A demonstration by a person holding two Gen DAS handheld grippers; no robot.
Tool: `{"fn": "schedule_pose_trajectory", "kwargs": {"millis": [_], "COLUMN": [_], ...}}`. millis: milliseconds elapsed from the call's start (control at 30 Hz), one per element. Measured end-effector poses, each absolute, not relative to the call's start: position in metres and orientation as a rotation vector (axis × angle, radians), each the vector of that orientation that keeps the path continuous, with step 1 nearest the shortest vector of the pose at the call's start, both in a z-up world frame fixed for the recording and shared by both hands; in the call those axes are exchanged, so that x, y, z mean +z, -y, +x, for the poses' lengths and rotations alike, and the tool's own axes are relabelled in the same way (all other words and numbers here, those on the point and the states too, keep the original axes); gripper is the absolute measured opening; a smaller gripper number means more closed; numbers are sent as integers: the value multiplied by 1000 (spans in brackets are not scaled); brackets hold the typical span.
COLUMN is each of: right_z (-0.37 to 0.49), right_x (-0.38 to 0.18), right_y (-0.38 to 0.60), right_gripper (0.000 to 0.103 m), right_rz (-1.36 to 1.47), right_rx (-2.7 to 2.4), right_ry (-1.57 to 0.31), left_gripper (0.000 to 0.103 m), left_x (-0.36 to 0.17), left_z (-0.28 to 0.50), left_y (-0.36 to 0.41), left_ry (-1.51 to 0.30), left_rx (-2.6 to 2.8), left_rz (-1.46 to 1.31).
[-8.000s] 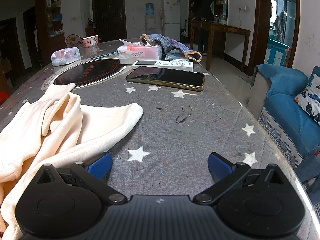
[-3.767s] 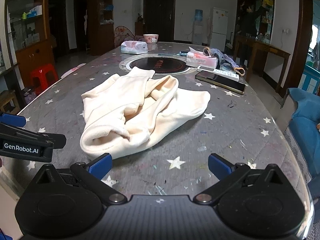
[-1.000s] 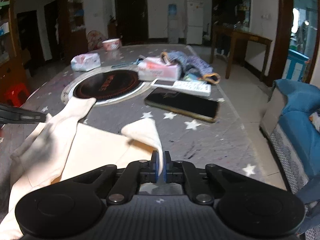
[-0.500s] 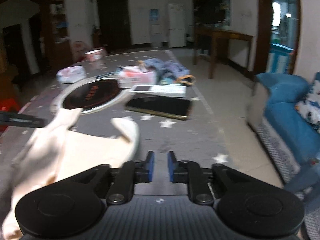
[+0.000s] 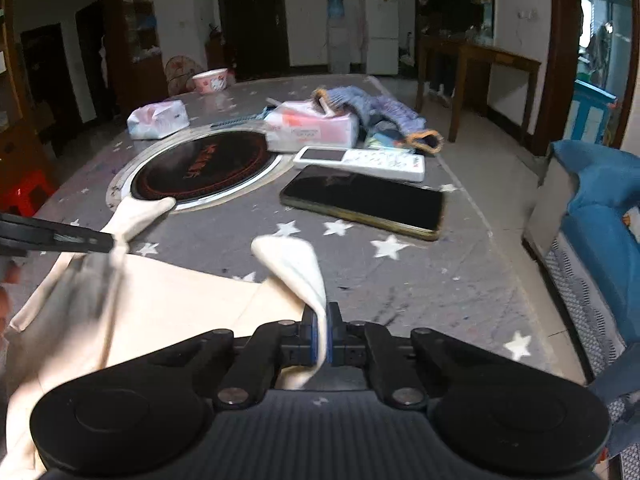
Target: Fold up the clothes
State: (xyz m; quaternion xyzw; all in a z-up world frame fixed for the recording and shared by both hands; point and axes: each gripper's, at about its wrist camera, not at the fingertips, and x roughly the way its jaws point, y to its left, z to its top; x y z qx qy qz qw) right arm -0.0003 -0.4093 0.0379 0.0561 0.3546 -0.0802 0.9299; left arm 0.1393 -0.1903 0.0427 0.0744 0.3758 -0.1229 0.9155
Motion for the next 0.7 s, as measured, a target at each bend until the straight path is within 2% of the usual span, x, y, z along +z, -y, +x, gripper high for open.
{"fn": "schedule_pose_trajectory", "kwargs": {"millis": [200,433,633,667,700], "right_z": [-44,-95,-95,-89,-83], "right_x": [59,64,51,47,43], "right_y": [427,452,456,458,459], "right_gripper": [2,3,19,22,25], "right_rz": [70,143,245,277,309], "right_rx": [-275,-324,-278,-272,-265], "right_ry": [-658,-663,-705,-717,-728], "left_gripper": [7,6,6,1,1], "left_x": [73,101,96,92,88], "left_z": [114,45,-16,-23,-29], "left_y": [141,46,-26,-35,-43], "left_ry": [-723,-662,-667,-677,-681], "left_rx": [-194,-84,20,38,59], "left_rz": [60,-17,-45,-51,-49]}}
